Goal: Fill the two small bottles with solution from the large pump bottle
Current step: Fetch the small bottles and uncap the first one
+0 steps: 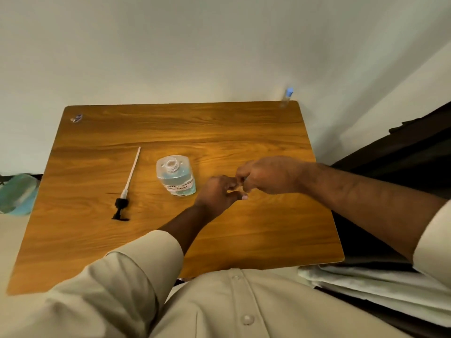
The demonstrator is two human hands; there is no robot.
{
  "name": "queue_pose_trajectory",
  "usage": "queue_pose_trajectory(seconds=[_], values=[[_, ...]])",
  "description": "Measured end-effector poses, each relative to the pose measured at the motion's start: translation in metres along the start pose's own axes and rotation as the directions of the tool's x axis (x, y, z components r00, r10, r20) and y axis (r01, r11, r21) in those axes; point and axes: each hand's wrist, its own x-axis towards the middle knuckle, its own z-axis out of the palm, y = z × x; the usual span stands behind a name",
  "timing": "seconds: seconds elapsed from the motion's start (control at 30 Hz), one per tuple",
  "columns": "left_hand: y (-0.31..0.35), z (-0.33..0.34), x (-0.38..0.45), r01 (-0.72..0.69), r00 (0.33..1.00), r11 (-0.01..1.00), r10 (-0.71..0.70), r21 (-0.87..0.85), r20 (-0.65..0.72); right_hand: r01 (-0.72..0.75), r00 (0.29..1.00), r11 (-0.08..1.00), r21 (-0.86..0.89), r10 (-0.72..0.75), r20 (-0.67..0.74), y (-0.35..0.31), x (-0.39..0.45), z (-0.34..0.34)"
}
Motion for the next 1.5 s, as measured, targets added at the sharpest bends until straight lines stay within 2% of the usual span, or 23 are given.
queue_pose_trajectory(seconds=[0.07,0.1,0.17,0.2,0.27,0.33,0.37,0.4,0.47,0.5,0.53,0.57,0.63,0.67,0.83,0.93,1.03,1.13,1.23,1.33,1.4,1.43,1.5], values=[[0.004,-0.001,0.004,0.004,1.000,1.000,-0.004,-0.015,-0.023,0.002,1.000,0.999,0.050,-0.003,0.008,0.005,-0.003,-0.001],[0.006,-0.001,0.004,0.007,0.999,1.000,-0.009,-0.028,-0.045,-0.025,1.000,0.990,0.142,0.026,-0.010,0.007,-0.006,-0.002],[0.009,-0.003,0.006,0.005,0.995,0.999,-0.010,-0.039,-0.104,-0.085,0.981,0.909,0.407,0.148,-0.126,0.010,-0.010,-0.006],[0.010,-0.004,0.007,0.000,0.991,0.999,-0.005,-0.039,-0.132,-0.125,0.948,0.882,0.454,0.242,-0.208,0.010,-0.009,-0.007],[0.012,-0.007,0.008,0.017,0.986,0.999,-0.023,-0.041,-0.163,-0.322,0.859,0.898,0.299,0.410,-0.308,0.011,-0.005,-0.008],[0.013,-0.009,0.008,0.037,0.985,0.998,-0.043,-0.043,-0.169,-0.497,0.828,0.867,0.039,0.487,-0.279,0.006,0.003,-0.012],[0.012,-0.009,0.009,0.036,0.984,0.999,-0.041,-0.029,-0.175,-0.484,0.854,0.874,-0.029,0.465,-0.231,0.003,0.006,-0.012],[0.011,-0.008,0.008,0.033,0.981,0.999,-0.035,-0.012,-0.192,-0.423,0.890,0.906,0.002,0.416,-0.188,0.001,0.009,-0.013],[0.011,-0.009,0.008,0.056,0.969,0.998,-0.056,-0.007,-0.239,-0.252,0.949,0.947,0.202,0.282,-0.138,-0.001,0.007,-0.015],[0.010,-0.009,0.008,0.056,0.966,0.998,-0.061,-0.025,-0.250,-0.203,0.958,0.926,0.317,0.255,-0.132,-0.001,0.005,-0.016],[0.010,-0.010,0.007,0.038,0.966,0.998,-0.048,-0.043,-0.253,-0.211,0.949,0.915,0.344,0.276,-0.153,0.000,0.003,-0.017],[0.009,-0.010,0.006,0.028,0.968,0.999,-0.037,-0.042,-0.247,-0.265,0.926,0.917,0.298,0.328,-0.187,0.000,0.003,-0.016],[0.008,-0.009,0.004,0.040,0.974,0.999,-0.047,-0.037,-0.221,-0.415,0.877,0.903,0.109,0.429,-0.215,-0.002,0.007,-0.015],[0.007,-0.008,0.004,0.048,0.976,0.998,-0.056,-0.041,-0.209,-0.442,0.873,0.895,0.049,0.443,-0.203,-0.004,0.009,-0.014],[0.005,-0.004,0.002,0.089,0.968,0.996,-0.084,0.011,-0.237,-0.356,0.925,0.926,-0.126,0.329,-0.191,-0.015,0.018,-0.016],[0.003,-0.001,0.001,0.106,0.964,0.994,-0.103,0.001,-0.245,-0.302,0.939,0.946,-0.122,0.273,-0.209,-0.011,0.016,-0.017],[0.007,0.002,0.005,0.103,0.967,0.994,-0.107,-0.028,-0.230,-0.395,0.909,0.919,-0.001,0.390,-0.146,-0.013,0.015,-0.013],[0.010,0.004,0.010,0.104,0.977,0.993,-0.111,-0.046,-0.183,-0.421,0.905,0.907,-0.009,0.420,-0.075,-0.017,0.017,-0.010],[0.010,0.001,0.014,0.066,0.983,0.997,-0.071,-0.041,-0.168,-0.261,0.961,0.954,-0.150,0.242,-0.136,-0.018,0.012,-0.010],[0.007,-0.004,0.019,0.051,0.992,0.999,-0.051,-0.003,-0.118,-0.135,0.981,0.964,-0.228,0.097,-0.170,-0.014,0.002,-0.014],[-0.002,-0.005,0.019,0.091,0.992,0.995,-0.087,0.043,-0.088,-0.070,0.957,0.970,-0.234,-0.001,-0.289,-0.005,-0.003,-0.022],[-0.007,-0.003,0.018,0.107,0.992,0.994,-0.104,0.037,-0.075,-0.066,0.929,0.983,-0.173,-0.002,-0.369,0.002,-0.005,-0.027],[-0.015,0.002,0.018,0.146,0.987,0.989,-0.147,-0.027,-0.058,-0.105,0.838,0.993,0.054,0.117,-0.534,0.019,-0.008,-0.024]])
